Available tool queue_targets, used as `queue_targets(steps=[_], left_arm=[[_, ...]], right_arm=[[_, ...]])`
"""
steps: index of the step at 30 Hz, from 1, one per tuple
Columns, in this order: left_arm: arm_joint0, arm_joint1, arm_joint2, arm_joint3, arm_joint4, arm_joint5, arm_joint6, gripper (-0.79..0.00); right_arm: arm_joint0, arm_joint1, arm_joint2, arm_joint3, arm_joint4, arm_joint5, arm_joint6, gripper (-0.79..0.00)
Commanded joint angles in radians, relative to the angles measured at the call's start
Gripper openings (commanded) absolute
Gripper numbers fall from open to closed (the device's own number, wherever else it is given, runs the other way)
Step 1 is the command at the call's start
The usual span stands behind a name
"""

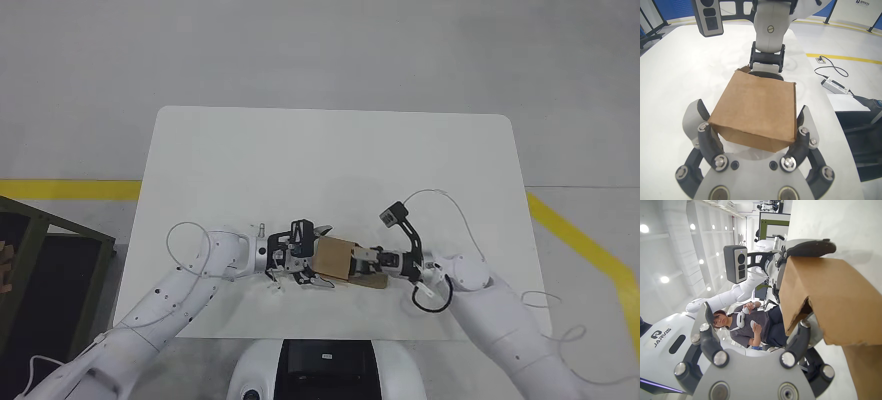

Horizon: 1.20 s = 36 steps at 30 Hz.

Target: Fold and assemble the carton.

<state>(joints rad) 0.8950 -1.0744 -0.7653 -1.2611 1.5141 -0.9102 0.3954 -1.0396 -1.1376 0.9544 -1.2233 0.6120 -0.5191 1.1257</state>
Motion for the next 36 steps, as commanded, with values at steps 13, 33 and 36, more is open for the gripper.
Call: queue_targets(steps=[13,33,36], left_arm=[[0.002,-0.004,-0.009,0.012,-0.001,-0.009,-0.008,0.0],[0.011,-0.005,-0.026,0.009,0.005,-0.015,-0.007,0.0],[0.013,-0.004,-0.031,0.007,0.005,-0.016,-0.012,0.0]], right_arm=[[0.0,0.009,0.072,0.015,0.052,0.005,0.057,0.0],[0.04,0.022,0.124,0.076,-0.036,0.003,0.088,0.0],[0.067,0.009,0.094,0.102,-0.014,-0.017,0.118,0.0]])
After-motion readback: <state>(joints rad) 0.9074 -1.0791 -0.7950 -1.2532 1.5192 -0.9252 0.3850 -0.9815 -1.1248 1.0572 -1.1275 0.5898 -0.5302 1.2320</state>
